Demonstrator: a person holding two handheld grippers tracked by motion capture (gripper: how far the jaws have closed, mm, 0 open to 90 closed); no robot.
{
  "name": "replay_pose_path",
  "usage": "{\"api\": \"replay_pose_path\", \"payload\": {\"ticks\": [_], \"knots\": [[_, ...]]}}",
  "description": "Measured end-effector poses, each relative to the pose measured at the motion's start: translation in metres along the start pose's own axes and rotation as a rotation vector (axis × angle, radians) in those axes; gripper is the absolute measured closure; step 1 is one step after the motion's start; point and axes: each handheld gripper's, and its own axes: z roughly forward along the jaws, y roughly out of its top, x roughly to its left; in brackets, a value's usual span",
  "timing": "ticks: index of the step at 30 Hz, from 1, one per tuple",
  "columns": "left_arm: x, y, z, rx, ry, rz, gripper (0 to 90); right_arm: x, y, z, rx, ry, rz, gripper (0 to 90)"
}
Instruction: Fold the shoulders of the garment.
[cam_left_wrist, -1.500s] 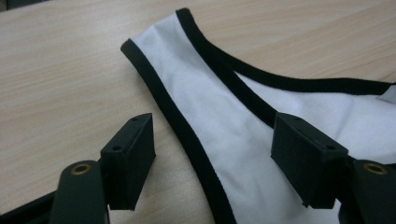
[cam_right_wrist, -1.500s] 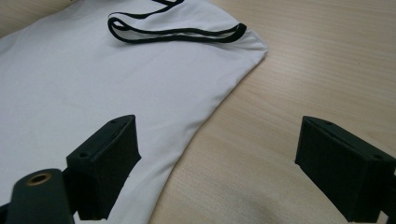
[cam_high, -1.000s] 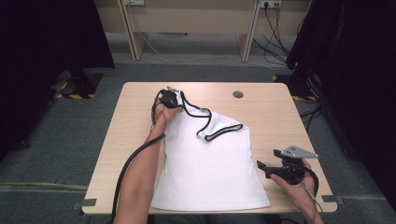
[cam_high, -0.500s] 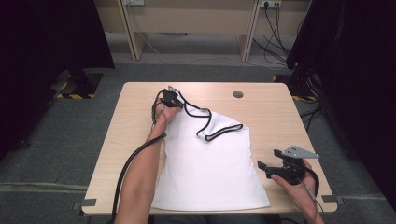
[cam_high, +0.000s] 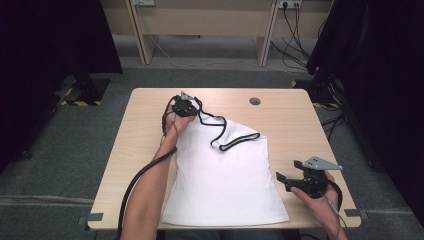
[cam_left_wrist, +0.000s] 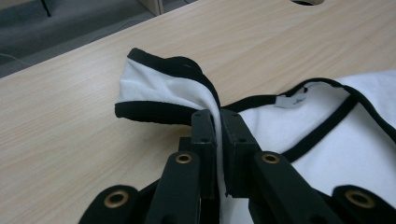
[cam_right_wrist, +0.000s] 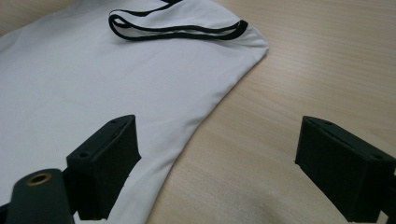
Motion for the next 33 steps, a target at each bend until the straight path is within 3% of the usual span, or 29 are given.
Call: {"api": "replay_pose_path", "payload": {"ticks": [2, 3, 9, 24, 33], "knots": [[0.000, 0.000, 0.000, 0.000, 0.000, 0.000, 84.2, 0.001, 0.000, 0.001, 0.003, 0.000, -0.001, 13.4], [-0.009, -0.013, -0.007, -0.013, -0.010, 0.012, 84.2, 0.001, 0.000, 0.001, 0.003, 0.000, -0.001, 13.4], [-0.011, -0.016, -0.013, -0.023, -0.014, 0.007, 84.1, 0.002, 0.001, 0.003, 0.007, 0.002, -0.006, 13.4], [-0.028, -0.028, -0.029, -0.024, -0.038, 0.061, 82.7, 0.003, 0.000, 0.004, 0.014, 0.002, -0.005, 13.4], [-0.036, -0.036, -0.040, 0.014, -0.086, 0.101, 70.9, 0.002, 0.000, 0.004, 0.015, 0.000, -0.006, 13.4]]}}
